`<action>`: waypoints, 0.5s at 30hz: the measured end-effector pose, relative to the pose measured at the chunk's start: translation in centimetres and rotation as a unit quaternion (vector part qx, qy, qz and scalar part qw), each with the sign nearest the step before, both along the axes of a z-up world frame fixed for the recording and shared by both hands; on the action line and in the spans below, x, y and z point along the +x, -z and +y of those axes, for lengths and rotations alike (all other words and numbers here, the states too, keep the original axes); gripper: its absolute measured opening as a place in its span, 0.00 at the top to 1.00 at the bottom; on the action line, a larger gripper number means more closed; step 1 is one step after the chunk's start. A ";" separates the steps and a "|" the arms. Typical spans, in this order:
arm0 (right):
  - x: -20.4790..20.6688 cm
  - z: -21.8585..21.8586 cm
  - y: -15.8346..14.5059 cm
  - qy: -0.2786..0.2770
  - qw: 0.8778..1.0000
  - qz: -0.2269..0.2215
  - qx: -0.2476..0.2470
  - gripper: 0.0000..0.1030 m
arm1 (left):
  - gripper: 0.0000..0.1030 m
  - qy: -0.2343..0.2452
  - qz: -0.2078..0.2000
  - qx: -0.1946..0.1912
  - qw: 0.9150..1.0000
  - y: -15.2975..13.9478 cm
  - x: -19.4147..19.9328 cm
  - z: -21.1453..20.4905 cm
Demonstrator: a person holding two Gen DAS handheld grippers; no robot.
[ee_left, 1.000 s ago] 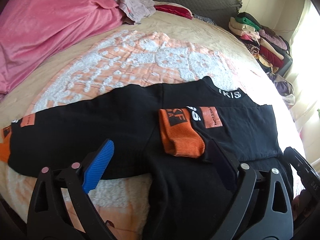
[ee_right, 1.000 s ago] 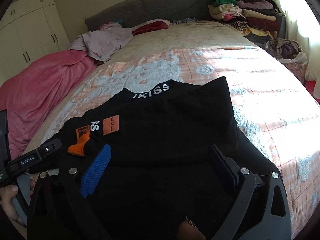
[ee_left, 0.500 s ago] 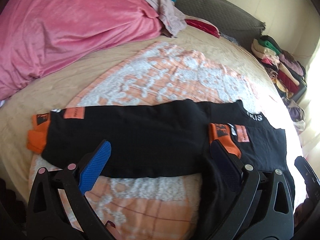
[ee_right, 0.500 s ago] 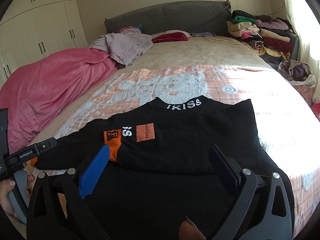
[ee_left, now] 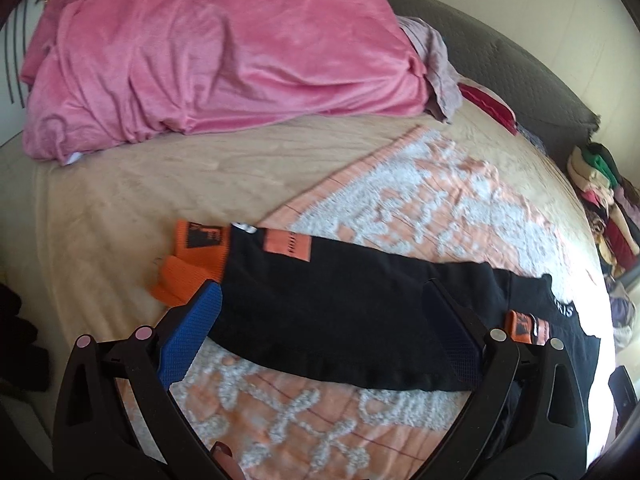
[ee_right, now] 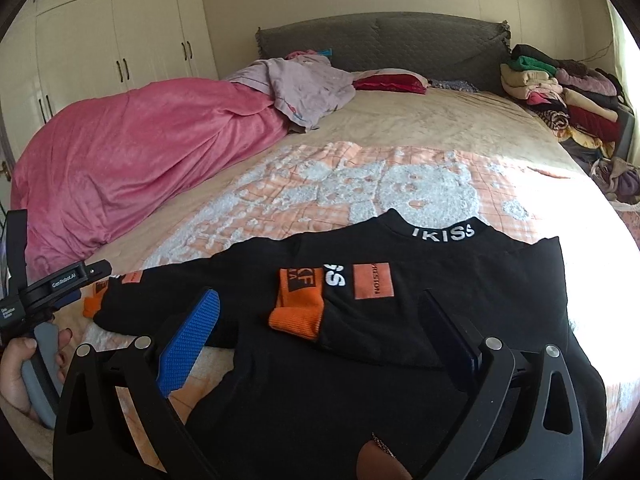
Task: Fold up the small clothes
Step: 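Move the left tool to the other sleeve cuff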
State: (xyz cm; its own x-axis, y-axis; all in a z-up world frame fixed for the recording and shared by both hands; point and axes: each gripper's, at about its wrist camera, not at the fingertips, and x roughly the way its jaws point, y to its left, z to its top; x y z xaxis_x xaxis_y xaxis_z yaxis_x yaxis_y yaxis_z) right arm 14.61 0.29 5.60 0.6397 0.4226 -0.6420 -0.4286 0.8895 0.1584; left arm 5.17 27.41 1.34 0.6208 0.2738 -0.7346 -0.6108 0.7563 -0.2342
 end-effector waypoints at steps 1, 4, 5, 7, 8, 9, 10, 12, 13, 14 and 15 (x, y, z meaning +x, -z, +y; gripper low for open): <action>0.0 0.5 0.0 -0.006 1.000 0.001 -0.001 0.04 | 0.09 -0.005 -0.001 -0.004 1.000 0.0 -0.2 0.3; 0.0 2.0 0.1 -0.025 1.000 0.007 -0.003 0.04 | 0.09 -0.019 0.000 -0.012 1.000 0.4 -0.8 1.3; -0.1 2.5 0.2 -0.029 1.000 0.009 -0.004 0.04 | 0.09 -0.019 0.003 -0.016 1.000 0.6 -1.0 1.7; -0.1 3.6 0.4 -0.040 0.999 0.015 -0.003 0.04 | 0.09 -0.030 0.013 -0.020 0.999 1.0 -1.5 2.6; -0.2 4.0 0.5 -0.044 0.999 0.017 -0.003 0.04 | 0.09 -0.036 0.016 -0.025 0.999 1.2 -1.7 3.1; -0.2 4.6 0.7 -0.050 0.999 0.020 -0.003 0.04 | 0.09 -0.042 0.018 -0.032 0.998 1.5 -1.9 3.6; -0.3 5.0 0.8 -0.056 0.998 0.021 -0.004 0.04 | 0.09 -0.048 0.018 -0.040 0.998 1.8 -2.2 4.1; -0.5 6.0 0.9 -0.066 0.998 0.022 -0.010 0.04 | 0.09 -0.065 0.020 -0.056 0.996 2.4 -2.9 5.2; -0.6 6.3 1.1 -0.069 0.997 0.021 -0.012 0.04 | 0.09 -0.070 0.022 -0.063 0.995 2.9 -3.1 5.5; -0.7 6.6 1.2 -0.072 0.997 0.021 -0.012 0.04 | 0.09 -0.072 0.025 -0.070 0.995 3.3 -3.2 5.8; -0.7 6.8 1.3 -0.073 0.997 0.023 -0.012 0.04 | 0.09 -0.076 0.028 -0.076 0.994 3.7 -3.2 6.2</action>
State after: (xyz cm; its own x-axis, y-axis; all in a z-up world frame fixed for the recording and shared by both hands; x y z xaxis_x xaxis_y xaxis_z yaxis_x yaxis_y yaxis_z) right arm 13.87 7.13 4.33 0.5425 0.4936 -0.6798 -0.5472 0.8216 0.1599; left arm 1.95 33.57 -2.34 0.5380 0.2443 -0.8068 -0.7303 0.6131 -0.3013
